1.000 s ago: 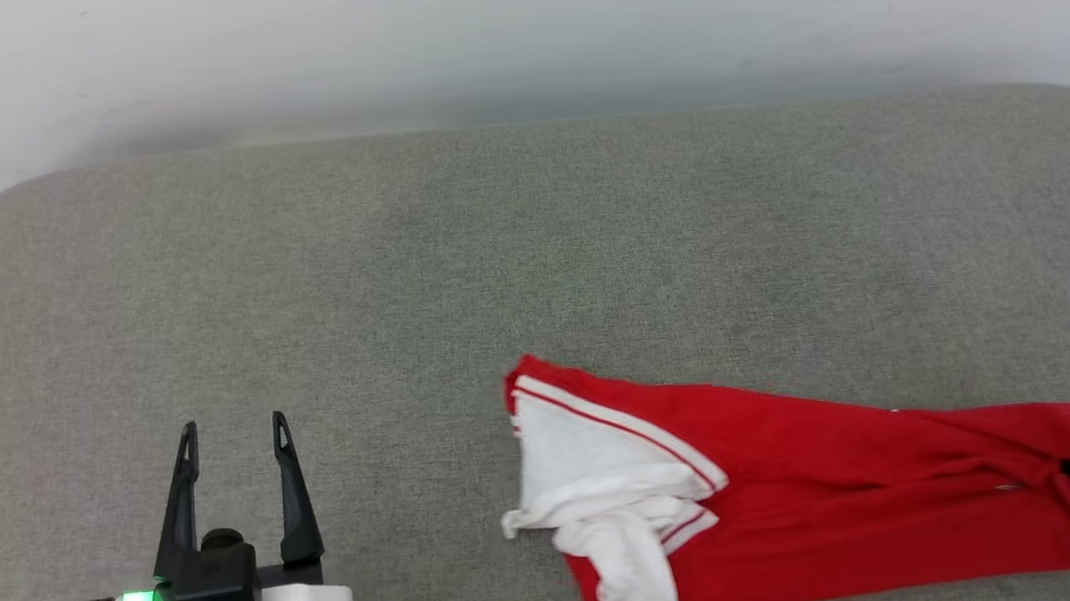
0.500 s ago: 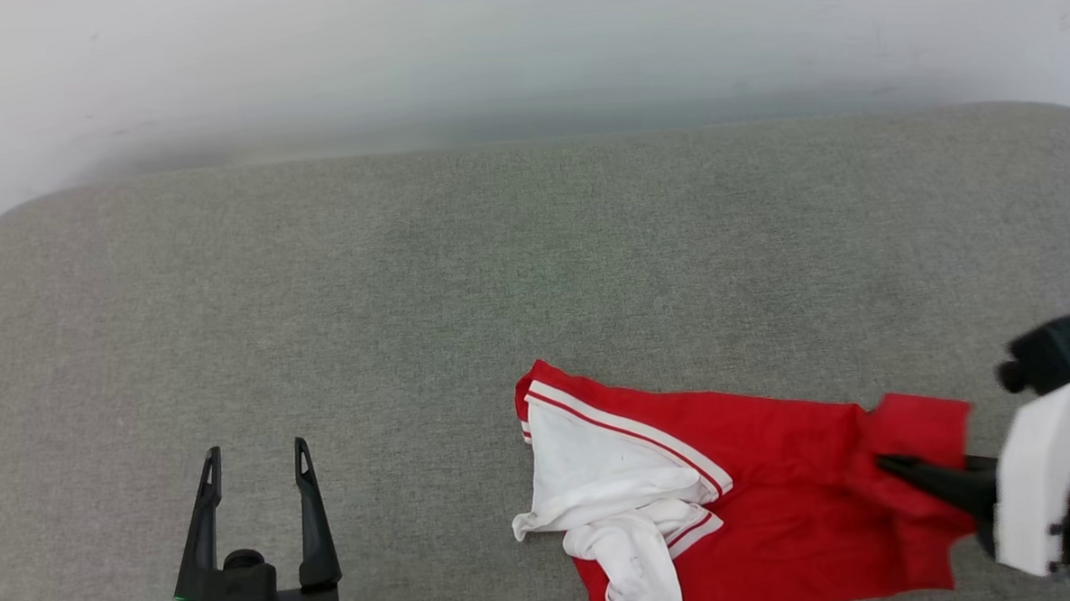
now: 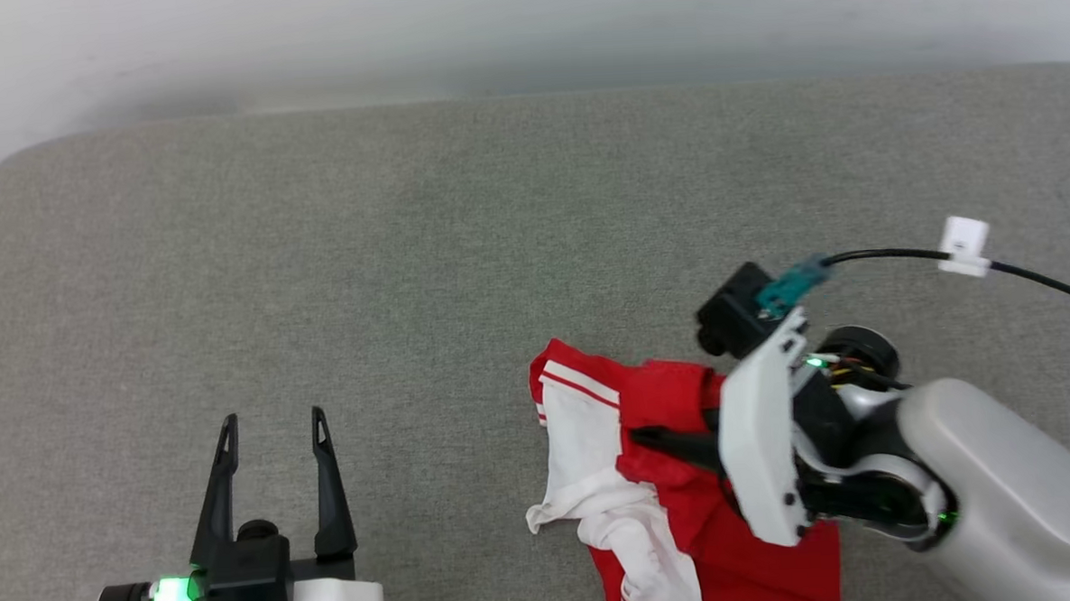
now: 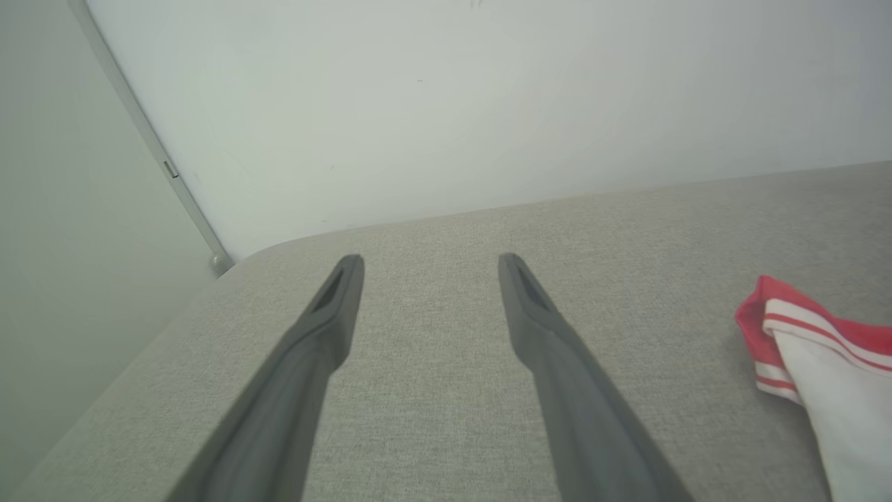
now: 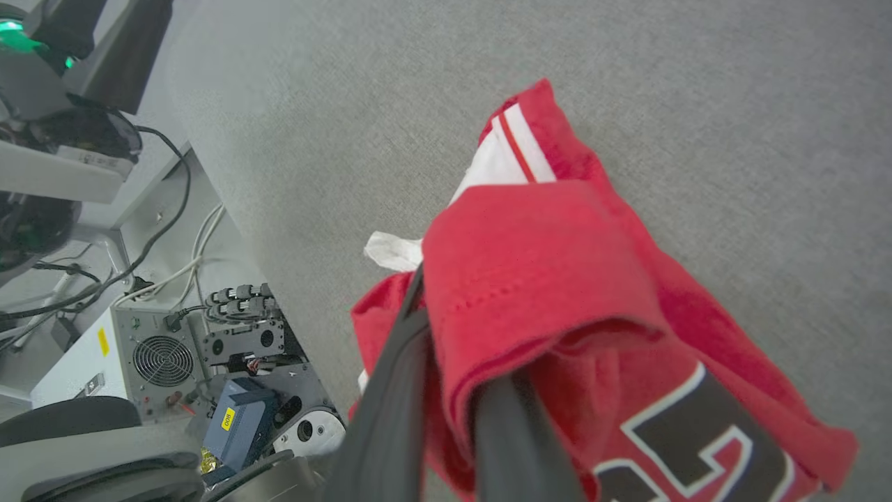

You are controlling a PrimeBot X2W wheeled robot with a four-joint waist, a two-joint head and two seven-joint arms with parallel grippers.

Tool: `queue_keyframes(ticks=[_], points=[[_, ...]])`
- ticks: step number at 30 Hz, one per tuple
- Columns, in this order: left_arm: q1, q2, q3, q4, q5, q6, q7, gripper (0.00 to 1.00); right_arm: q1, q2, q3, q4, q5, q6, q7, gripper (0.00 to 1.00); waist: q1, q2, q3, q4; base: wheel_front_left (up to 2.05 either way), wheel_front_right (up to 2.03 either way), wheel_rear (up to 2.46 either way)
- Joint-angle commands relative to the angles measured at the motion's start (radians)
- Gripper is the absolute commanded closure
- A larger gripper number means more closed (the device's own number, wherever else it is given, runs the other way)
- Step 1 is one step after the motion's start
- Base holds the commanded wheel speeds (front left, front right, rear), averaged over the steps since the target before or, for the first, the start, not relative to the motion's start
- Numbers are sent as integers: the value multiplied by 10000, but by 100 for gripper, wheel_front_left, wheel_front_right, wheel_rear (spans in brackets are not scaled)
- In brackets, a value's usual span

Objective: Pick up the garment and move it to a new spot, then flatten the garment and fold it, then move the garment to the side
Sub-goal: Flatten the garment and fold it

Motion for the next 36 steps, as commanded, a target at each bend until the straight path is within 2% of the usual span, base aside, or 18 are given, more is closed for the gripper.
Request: queue_keyframes(ticks=[1, 2, 4, 5, 9, 13, 14, 15, 16, 20, 25, 30, 36], points=[[-187, -67, -25, 28, 31, -49, -23, 0, -344, 223, 367, 405, -231, -2, -9, 100, -1, 0, 167, 144, 0, 0, 0], [-187, -67, -25, 28, 31, -49, -23, 0, -344, 223, 367, 405, -231, -2, -9, 100, -1, 0, 167, 144, 0, 0, 0], [-311, -128, -35, 75, 24, -80, -23, 0, -741, 631, 1068, 1263, -440, 0, -149, 100, -1, 0, 327, 262, 0, 0, 0], [-311, -128, -35, 75, 24, -80, -23, 0, -741, 631, 1068, 1263, -440, 0, -149, 100, -1, 0, 327, 262, 0, 0, 0], [-408, -208, -47, 138, 26, -153, -23, 0, -903, 809, 1987, 2572, -775, 0, -434, 100, -1, 0, 466, 387, 0, 0, 0], [-394, -258, 9, 179, 38, -148, -23, 0, -946, 967, 2486, 3412, -662, -2, -1071, 100, -1, 0, 472, 406, 0, 0, 0], [-348, -260, 51, 184, 31, -131, -23, 0, -991, 977, 2629, 3453, -595, -2, -1197, 96, -1, 0, 440, 370, 0, 0, 0], [-287, -257, 80, 195, 21, -119, -23, 0, -1032, 948, 2770, 3392, -474, 0, -1306, 31, -1, 0, 390, 328, 0, 0, 0], [-234, -250, 114, 213, 6, -125, -23, 0, -1134, 890, 2803, 3308, -393, 0, -1521, 0, -1, 0, 327, 290, 0, 0, 0], [-153, -202, 204, 239, 2, -191, -23, 0, -1481, 380, 2909, 2652, -279, -2, -2600, 0, -1, 0, 35, 85, 0, 0, 0], [32, -125, 395, 254, -44, -238, -23, 0, -1808, -489, 2564, 1597, -610, -2, -4163, 0, -1, 0, -314, -208, 0, 0, 0], [222, -89, 527, 197, 15, -261, -23, 0, -1481, -847, 1010, 1578, -1714, -2, -6531, 0, -1, 0, -607, -449, 0, 0, 0], [493, -142, 615, 170, -9, -315, -23, 0, -345, -496, -1242, 2251, -3584, -4, -8970, 0, -1, 0, -898, -590, 0, 0, 0]])
